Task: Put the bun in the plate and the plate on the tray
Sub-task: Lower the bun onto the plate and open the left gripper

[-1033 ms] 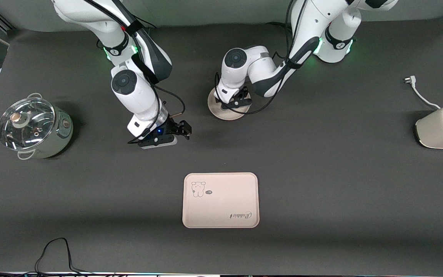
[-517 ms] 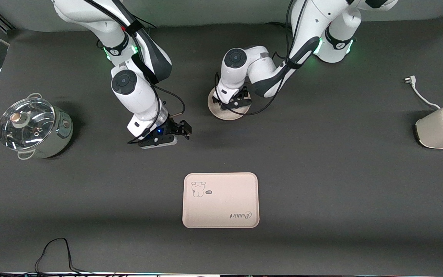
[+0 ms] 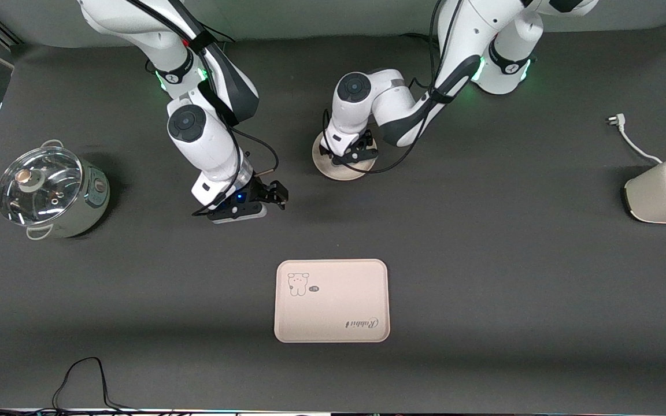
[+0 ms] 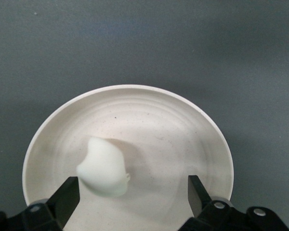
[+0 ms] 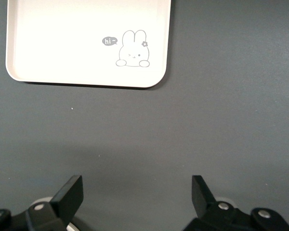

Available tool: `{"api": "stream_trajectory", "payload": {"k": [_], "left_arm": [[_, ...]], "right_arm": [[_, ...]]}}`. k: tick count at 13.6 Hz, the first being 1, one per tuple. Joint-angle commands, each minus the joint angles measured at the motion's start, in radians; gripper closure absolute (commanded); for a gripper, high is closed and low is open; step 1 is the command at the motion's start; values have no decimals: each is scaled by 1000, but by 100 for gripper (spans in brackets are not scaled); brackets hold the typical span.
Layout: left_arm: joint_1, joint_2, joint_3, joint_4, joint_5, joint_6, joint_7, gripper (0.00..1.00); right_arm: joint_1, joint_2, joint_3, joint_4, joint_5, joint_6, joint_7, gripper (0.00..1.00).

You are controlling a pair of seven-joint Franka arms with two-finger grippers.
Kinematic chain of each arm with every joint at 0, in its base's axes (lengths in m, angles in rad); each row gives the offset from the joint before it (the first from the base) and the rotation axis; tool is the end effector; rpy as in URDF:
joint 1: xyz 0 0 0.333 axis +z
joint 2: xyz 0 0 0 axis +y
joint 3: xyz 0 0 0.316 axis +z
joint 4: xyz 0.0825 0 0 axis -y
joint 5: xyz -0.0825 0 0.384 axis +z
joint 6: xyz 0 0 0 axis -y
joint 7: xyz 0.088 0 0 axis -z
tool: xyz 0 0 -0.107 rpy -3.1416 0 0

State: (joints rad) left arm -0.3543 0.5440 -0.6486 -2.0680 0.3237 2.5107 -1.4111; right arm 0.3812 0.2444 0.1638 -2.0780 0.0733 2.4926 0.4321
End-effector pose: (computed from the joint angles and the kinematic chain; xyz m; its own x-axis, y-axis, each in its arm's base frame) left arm 0.3203 -0.4971 0.2176 0.9705 0.2147 -0.1102 0.2230 -0.9724 0.0693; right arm 0.5132 0.3075 0.3290 0.9926 0.0408 0.1141 0.0584 -0.9862 -0.1550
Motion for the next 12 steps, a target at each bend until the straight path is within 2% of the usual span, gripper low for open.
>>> {"api": "stream_trajectory", "payload": {"k": [1,3,5,8,10,12], "left_arm": [[0,-18,4,2,20,-7,-28,0],[41,-51,6,11,20,-23,-15,0],[96,-67,0,76,11,-145,53,0],[162,-72,1,277,-35,-416,212,0],[233,-72,13,421,-113,-582,415,0],[323,-70,23,559,-144,-726,585,0]], "right_arm": [[13,-10,-6,-10,14,17,11,0],[13,-8,-7,-10,46,17,11,0],[24,-1,-7,-10,54,19,11,0],[33,15,-7,-10,54,28,11,0],[35,22,-6,-10,54,35,11,0],[35,22,-6,-10,54,34,11,0]]}}
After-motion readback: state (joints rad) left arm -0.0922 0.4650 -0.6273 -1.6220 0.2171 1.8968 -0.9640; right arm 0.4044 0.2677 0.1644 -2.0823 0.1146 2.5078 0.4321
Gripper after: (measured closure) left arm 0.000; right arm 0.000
